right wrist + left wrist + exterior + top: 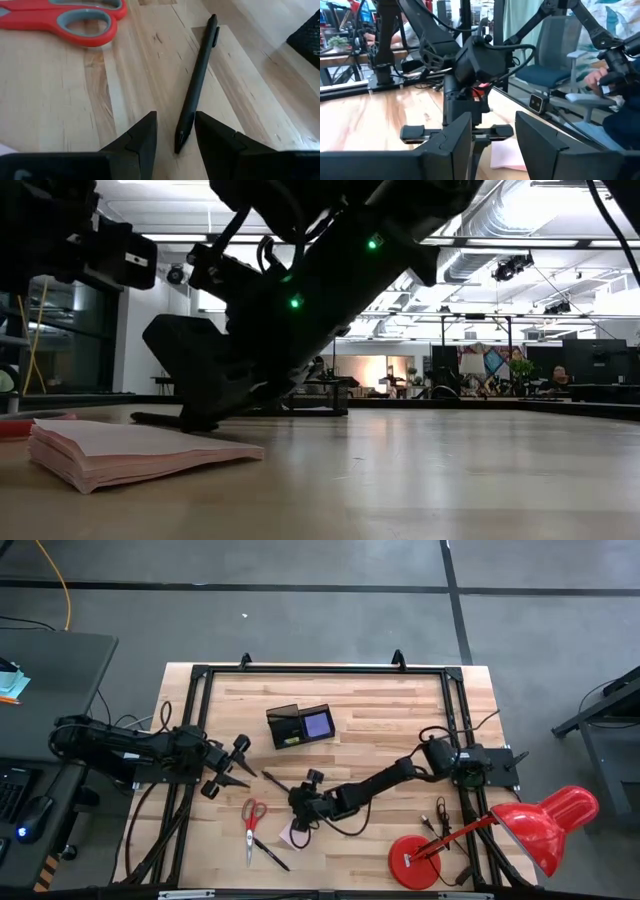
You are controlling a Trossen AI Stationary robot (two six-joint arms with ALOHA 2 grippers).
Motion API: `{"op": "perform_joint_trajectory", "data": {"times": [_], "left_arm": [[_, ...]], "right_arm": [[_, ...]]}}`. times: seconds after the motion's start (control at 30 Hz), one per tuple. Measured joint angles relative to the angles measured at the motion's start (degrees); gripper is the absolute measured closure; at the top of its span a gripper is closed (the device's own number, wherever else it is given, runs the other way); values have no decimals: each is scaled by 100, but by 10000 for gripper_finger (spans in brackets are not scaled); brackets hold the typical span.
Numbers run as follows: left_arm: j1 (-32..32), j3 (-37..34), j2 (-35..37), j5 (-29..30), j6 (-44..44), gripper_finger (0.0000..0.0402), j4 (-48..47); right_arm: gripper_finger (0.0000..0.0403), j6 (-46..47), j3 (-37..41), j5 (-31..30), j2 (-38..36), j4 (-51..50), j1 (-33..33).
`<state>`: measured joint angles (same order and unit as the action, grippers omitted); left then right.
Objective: Pick and place office supplies into organizer
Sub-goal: Put the black pen into the black desk organizer
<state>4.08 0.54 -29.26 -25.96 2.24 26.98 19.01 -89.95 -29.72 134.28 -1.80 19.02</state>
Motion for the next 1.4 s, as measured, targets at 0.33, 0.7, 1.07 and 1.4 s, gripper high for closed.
{"op": "perform_joint_trajectory", "data": {"times": [0.33, 0.7, 1.07, 1.4], "left_arm": [[2, 0, 0, 12, -100, 263, -169], [2, 0, 0, 10, -120, 263, -189], [-2, 0, 0, 169, -823, 263, 35], [2, 2, 0, 473, -868, 263, 79]], "right_arm": [[275, 511, 2, -189, 4, -14, -55], [362, 909, 2, 84, 4, 6, -189], [377, 966, 2, -117, 0, -22, -191], [391, 770, 13, -269, 11, 247, -87]]}}
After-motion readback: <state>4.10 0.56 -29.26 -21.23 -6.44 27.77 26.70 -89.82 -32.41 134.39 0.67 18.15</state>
